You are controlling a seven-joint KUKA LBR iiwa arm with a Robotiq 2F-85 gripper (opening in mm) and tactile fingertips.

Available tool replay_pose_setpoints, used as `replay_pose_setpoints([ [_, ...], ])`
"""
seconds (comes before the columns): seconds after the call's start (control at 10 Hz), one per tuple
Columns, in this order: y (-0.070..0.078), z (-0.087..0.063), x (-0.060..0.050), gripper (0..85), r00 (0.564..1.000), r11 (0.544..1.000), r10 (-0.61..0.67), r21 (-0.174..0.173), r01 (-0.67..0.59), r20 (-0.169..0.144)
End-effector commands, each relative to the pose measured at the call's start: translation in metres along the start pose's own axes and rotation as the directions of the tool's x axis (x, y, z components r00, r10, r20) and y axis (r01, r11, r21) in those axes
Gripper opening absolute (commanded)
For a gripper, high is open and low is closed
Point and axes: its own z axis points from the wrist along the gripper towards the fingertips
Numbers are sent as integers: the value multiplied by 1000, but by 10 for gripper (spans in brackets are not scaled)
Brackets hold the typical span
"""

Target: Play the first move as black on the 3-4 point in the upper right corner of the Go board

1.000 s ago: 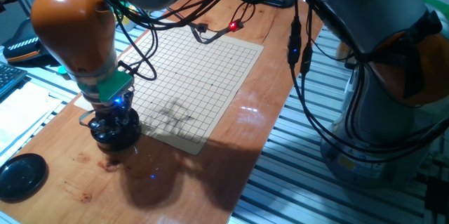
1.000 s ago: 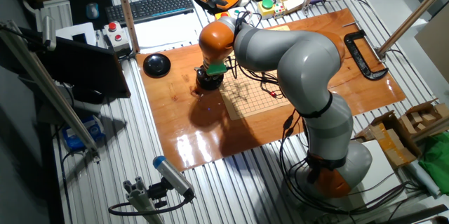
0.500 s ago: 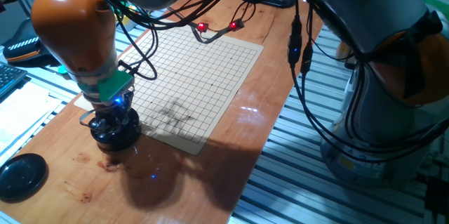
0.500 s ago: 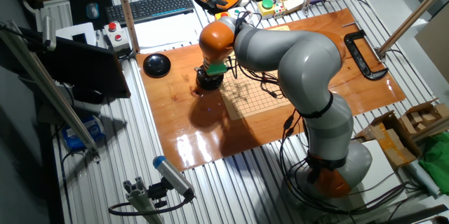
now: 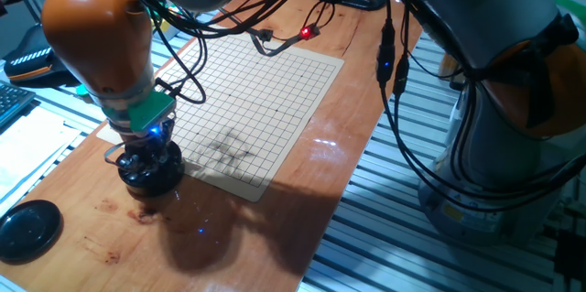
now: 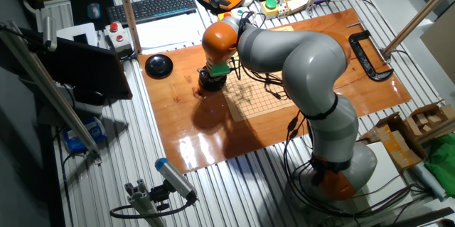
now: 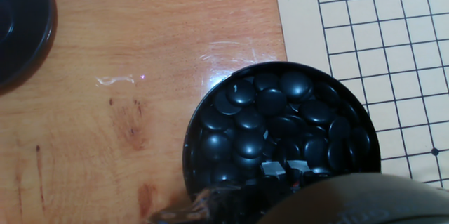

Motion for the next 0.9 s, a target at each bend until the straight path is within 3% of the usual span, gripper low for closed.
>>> replay_pose_setpoints([
  [0.0,0,-1,0,57,1000,1000,-1,1,1,-1],
  [0.2,0,-3,1,70,1000,1000,1,1,-1,-1],
  [0.3,0,-4,1,17,1000,1000,10,-11,-10,-3],
  [0.5,0,-11,2,10,999,998,48,-39,-48,-8],
  [0.8,-6,-39,-7,10,992,991,121,-61,-123,-33],
])
